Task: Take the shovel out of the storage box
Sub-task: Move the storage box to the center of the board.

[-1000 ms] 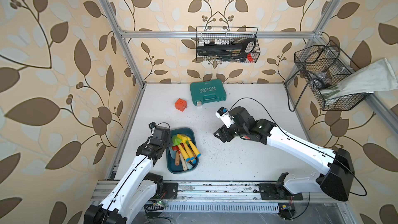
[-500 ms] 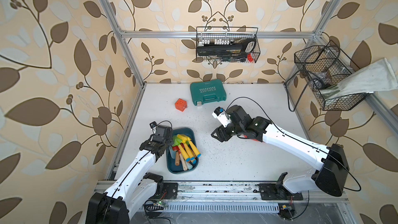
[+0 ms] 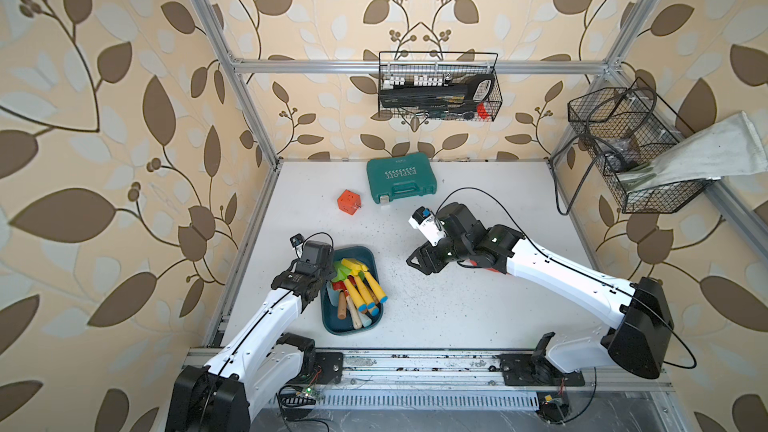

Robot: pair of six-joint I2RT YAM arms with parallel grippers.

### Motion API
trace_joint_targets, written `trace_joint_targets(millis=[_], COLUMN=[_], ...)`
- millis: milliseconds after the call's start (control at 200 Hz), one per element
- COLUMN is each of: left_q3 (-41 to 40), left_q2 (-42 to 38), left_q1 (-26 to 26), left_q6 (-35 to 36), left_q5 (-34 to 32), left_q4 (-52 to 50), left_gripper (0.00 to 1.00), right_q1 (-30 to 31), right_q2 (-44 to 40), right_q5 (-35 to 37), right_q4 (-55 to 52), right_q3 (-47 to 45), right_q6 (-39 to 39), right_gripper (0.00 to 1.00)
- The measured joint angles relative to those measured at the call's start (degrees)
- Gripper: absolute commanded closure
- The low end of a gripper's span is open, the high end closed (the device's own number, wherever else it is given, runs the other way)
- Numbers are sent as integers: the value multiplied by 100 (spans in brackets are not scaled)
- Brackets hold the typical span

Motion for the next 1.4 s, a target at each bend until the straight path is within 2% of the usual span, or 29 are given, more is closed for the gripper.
trace_joint_targets(millis=[60,135,345,440,730,950,1345,1400], left_q3=[0,0,0,2,57,507,935,966], left_q2=[26,39,46,109,413,1257,2002,2055], left_q1=[2,2,0,2,7,4,4,7], left_q6=[24,46,247,195,278,739,922,953], left_q5=[4,2,66,136,234,560,817,876], left_q4=[24,31,55,170,599,1049,1513,1547], left_gripper=[74,75,96,100,100,100,100,89], right_q1=[0,0,0,2,-4,-4,-4,-4], right_q2=[-4,-7,-4,-4,11,293,1034,1163], right_q5=[-2,-31,-146,-157,-166,-142,-57,-55], right_q4=[-2,-2,-4,-4,-4,-107,-234,-243], right_q3=[0,0,0,0,0,57,551,673], right_q6=[0,0,0,0,0,-83,70,138], right_gripper=[33,33,33,33,31,23,29,31])
